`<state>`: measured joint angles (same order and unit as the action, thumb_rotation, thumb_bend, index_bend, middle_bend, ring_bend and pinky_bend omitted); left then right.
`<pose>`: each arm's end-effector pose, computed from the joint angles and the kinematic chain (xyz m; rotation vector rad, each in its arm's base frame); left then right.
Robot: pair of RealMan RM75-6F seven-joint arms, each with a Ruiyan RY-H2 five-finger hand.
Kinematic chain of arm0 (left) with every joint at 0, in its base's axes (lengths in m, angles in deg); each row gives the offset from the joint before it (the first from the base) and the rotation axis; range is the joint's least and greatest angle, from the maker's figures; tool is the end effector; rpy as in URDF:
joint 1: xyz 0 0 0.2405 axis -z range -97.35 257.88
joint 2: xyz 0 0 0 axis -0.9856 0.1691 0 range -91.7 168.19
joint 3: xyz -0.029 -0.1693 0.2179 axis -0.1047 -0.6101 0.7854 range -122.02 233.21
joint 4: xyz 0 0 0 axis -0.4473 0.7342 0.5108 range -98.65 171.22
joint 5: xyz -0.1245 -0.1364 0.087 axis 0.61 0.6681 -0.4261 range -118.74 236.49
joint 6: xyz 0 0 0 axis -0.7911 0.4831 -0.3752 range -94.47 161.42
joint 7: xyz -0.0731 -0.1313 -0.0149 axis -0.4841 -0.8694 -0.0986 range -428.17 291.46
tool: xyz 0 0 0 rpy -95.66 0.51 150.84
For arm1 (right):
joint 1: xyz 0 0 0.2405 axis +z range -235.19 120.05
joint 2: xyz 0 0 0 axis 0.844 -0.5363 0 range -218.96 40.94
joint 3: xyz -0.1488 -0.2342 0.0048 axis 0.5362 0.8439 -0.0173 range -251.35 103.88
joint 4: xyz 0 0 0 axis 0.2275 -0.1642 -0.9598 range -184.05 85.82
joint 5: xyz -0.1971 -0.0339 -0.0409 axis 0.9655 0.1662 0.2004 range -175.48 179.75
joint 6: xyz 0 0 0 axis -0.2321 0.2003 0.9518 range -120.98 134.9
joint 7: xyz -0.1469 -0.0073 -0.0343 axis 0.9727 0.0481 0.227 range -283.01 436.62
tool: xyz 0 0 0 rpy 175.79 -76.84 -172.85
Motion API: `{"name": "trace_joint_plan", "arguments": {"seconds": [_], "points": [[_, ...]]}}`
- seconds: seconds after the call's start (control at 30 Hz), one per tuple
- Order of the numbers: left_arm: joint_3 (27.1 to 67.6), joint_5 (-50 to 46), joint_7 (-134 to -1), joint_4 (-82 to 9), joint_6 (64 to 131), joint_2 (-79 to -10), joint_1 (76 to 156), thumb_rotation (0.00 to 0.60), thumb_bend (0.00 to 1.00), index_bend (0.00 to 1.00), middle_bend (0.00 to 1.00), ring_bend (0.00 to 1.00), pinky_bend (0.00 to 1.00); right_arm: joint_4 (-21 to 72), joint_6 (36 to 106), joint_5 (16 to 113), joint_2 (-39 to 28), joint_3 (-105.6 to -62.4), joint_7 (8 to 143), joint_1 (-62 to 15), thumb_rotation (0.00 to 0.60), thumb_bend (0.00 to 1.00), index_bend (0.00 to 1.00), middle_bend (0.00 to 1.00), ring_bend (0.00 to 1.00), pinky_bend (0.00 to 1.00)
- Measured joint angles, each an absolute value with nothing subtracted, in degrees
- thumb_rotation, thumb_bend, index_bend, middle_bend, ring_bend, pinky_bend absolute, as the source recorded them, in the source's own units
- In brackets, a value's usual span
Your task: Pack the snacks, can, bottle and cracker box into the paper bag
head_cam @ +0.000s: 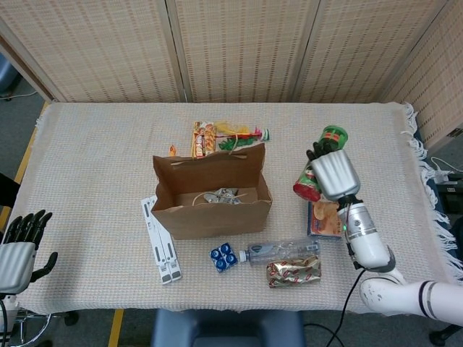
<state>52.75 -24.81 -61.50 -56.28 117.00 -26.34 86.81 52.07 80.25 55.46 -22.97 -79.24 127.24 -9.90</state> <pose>-0.3280 0.1986 0.1691 -1.4185 -0.8402 -0.8128 -0.1572 -0.3810 0.1422 1.6596 -0.3080 0.5760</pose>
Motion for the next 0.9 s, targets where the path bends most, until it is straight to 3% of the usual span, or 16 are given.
{"name": "trace_joint_plan", "arguments": {"seconds": [0.2, 0.4, 0.6, 0.9], "points": [[52.6, -24.6, -60.9, -56.4, 117.1, -26.5, 86.8, 0.600, 0.38, 0.02, 0.00, 0.00, 0.00, 58.3, 86.1, 64.2, -31.1, -82.2, 129.8, -10.7, 0.600, 0.23, 0.69, 0.66, 0.69, 0.69], [52.7, -24.6, -60.9, -56.4, 117.2, -26.5, 86.7, 0.600, 0.38, 0.02, 0.00, 0.00, 0.00, 62.2, 86.3, 71.7, -32.8, -84.7, 138.9, -7.7, 0.600, 0.23, 0.69, 0.66, 0.69, 0.69], [52.7, -24.8, -61.3, -56.3, 117.1, -26.4, 86.8, 0.600, 0.38, 0.02, 0.00, 0.00, 0.00, 62.6, 82.7, 74.8, -28.3, -86.3, 149.3, -2.3, 0.600, 0.23, 0.69, 0.66, 0.69, 0.69], [52.8, -24.9, -62.4, -56.1, 116.8, -26.2, 86.8, 0.600, 0.38, 0.03, 0.00, 0.00, 0.00, 57.2, 76.0, 70.9, -18.5, -86.9, 166.3, 5.4, 0.600, 0.23, 0.69, 0.66, 0.69, 0.69]]}}
